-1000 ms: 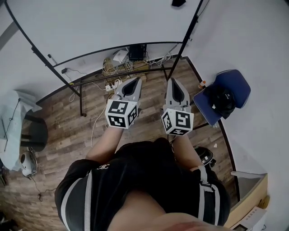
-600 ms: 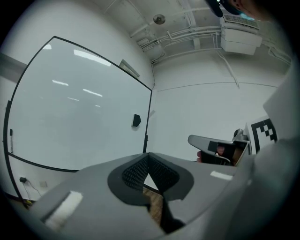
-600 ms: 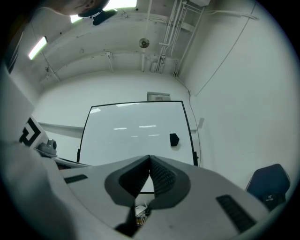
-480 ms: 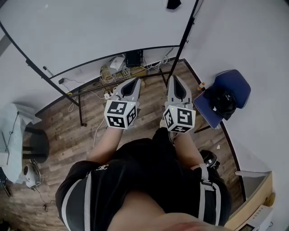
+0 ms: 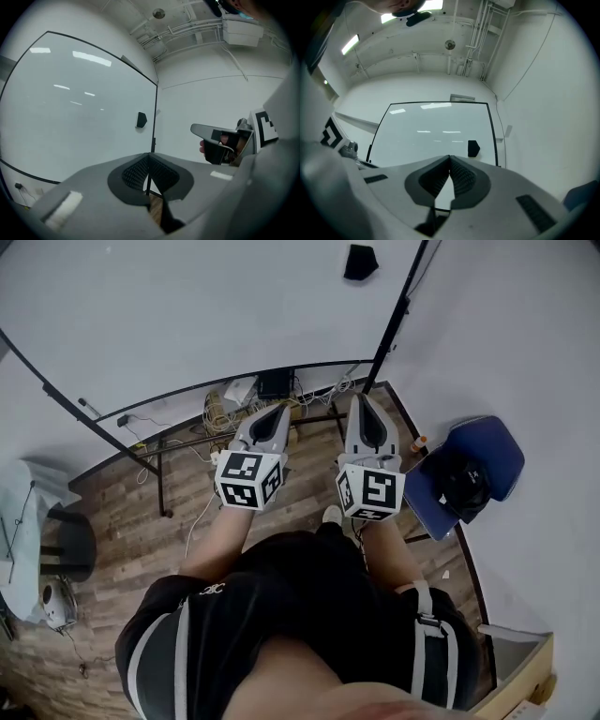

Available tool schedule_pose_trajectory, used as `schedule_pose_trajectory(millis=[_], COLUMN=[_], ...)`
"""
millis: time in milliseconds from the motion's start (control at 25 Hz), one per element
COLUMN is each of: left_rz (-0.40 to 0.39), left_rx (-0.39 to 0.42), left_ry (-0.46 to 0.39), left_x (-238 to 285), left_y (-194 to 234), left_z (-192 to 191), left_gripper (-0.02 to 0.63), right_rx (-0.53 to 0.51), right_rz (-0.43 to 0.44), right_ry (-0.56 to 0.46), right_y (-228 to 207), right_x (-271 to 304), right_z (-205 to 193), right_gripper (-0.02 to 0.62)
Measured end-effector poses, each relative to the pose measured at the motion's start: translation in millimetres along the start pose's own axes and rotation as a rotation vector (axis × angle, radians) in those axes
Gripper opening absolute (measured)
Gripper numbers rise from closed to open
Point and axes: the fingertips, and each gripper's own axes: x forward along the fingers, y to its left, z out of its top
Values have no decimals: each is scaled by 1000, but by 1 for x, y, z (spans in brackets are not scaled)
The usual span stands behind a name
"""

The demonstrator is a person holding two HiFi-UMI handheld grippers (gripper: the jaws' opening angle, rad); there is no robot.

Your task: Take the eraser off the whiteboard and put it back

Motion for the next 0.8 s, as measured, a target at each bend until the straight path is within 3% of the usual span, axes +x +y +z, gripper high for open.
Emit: schedule_pose_trajectory(millis=[480,800], left_rz=[58,126], left_rx=[9,20], left_ry=[17,41], left_x=[128,214], left_y=[3,7], left_z=[20,27], left_gripper=[9,11], right_rx=[52,69], right_rz=[67,192], right_ry=[49,67], right_y=[-88,-124], right_x=[99,162], right_z=[-40,-68], right_gripper=[6,6])
